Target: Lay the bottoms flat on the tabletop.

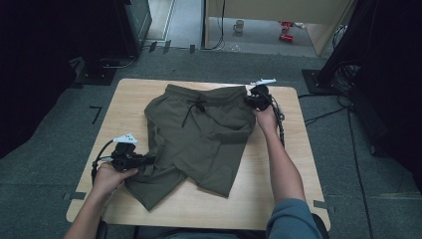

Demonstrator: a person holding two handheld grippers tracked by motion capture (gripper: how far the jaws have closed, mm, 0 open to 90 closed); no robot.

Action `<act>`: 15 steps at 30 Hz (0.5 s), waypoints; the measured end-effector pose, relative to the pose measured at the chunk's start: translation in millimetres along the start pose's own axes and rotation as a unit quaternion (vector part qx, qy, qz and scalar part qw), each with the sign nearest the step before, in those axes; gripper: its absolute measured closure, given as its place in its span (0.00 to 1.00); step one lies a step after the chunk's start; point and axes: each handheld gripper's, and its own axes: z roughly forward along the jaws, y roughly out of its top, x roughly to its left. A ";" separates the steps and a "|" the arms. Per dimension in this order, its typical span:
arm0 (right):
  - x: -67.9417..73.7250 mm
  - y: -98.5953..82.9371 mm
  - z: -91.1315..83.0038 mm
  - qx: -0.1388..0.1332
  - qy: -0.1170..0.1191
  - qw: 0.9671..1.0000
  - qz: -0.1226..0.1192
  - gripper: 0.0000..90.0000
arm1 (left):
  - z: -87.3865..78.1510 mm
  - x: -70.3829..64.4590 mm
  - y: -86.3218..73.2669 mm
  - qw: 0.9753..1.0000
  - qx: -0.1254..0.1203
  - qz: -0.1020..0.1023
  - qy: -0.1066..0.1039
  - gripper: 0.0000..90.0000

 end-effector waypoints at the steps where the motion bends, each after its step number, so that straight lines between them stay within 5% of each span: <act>1: -2.7 -0.1 1.6 0.002 -0.004 1.000 0.004 0.94 | -2.2 1.5 -0.2 1.000 -0.004 -0.001 0.002 0.96; 10: -18.5 -5.2 9.6 0.021 -0.048 0.998 0.023 0.93 | -10.2 6.9 1.2 1.000 -0.024 -0.006 0.009 0.97; 15: -21.0 -9.6 11.2 0.034 -0.057 0.997 0.033 0.78 | -14.6 9.9 2.1 0.999 -0.032 -0.009 0.017 0.97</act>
